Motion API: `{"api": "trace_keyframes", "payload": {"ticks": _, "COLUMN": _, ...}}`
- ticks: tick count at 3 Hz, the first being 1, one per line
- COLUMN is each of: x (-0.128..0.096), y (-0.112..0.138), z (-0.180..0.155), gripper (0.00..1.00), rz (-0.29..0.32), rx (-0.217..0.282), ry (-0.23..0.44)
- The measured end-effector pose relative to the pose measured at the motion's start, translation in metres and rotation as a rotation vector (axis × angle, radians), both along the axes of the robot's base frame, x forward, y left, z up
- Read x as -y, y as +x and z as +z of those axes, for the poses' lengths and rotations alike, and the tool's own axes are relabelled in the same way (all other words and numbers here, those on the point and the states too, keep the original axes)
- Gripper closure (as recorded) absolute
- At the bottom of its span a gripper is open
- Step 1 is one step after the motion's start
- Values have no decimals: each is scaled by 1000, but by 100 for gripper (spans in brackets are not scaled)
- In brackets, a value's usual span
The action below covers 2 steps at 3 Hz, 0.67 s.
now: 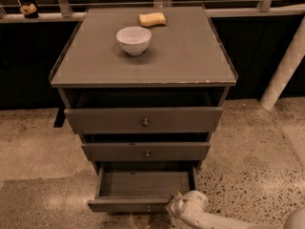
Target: Open bottom drawer
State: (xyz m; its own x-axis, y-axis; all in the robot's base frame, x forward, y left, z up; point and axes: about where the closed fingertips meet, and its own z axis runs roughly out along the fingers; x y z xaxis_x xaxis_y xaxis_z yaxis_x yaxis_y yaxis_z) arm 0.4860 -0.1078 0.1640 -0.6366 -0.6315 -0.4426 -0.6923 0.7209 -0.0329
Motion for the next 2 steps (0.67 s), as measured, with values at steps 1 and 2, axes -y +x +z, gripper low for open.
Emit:
{"api": "trace_keyframes", "payload": {"ticks": 1, "x": 2, "y": -2, "z": -2, "gripper": 100, "rz": -3, "rx": -8, "ry": -9}}
{"api": "trace_keyframes", "payload": {"ticks": 2, "x": 2, "y": -3, "z": 0, "gripper": 100, "rz": -3, "rx": -8, "ry": -9}}
